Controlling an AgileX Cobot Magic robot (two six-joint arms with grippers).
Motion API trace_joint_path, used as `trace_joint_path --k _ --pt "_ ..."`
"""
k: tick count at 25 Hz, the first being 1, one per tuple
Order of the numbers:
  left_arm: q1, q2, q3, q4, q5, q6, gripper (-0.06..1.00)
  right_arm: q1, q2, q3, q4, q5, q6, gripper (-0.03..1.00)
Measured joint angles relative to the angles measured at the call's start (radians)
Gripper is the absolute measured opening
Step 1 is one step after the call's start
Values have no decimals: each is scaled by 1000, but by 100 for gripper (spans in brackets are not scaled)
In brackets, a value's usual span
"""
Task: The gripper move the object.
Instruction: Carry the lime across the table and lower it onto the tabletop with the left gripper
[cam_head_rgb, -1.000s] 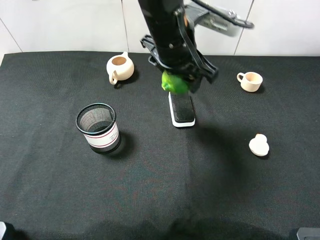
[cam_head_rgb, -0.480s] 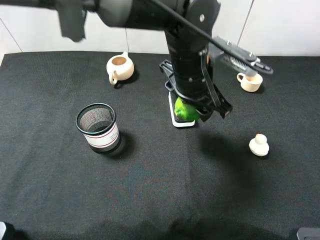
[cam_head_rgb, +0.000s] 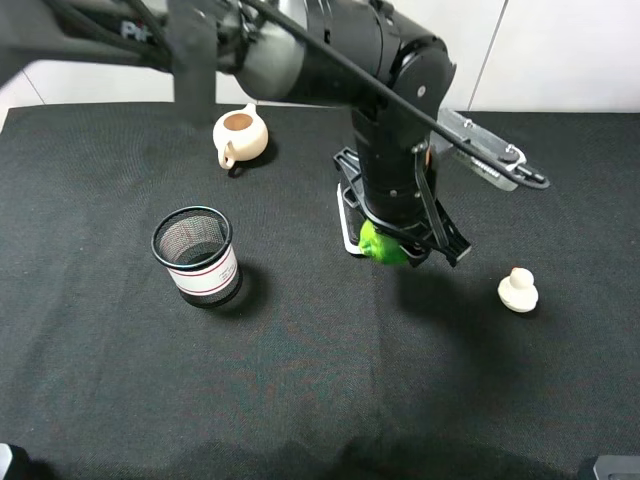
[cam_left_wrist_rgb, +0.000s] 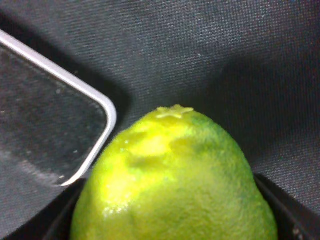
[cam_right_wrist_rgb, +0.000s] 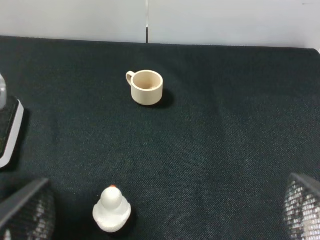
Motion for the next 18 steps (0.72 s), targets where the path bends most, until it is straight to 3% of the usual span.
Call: trace_joint_path --k 18 --pt "-19 102 1 -18 -29 0 68 0 0 0 0 0 0 69"
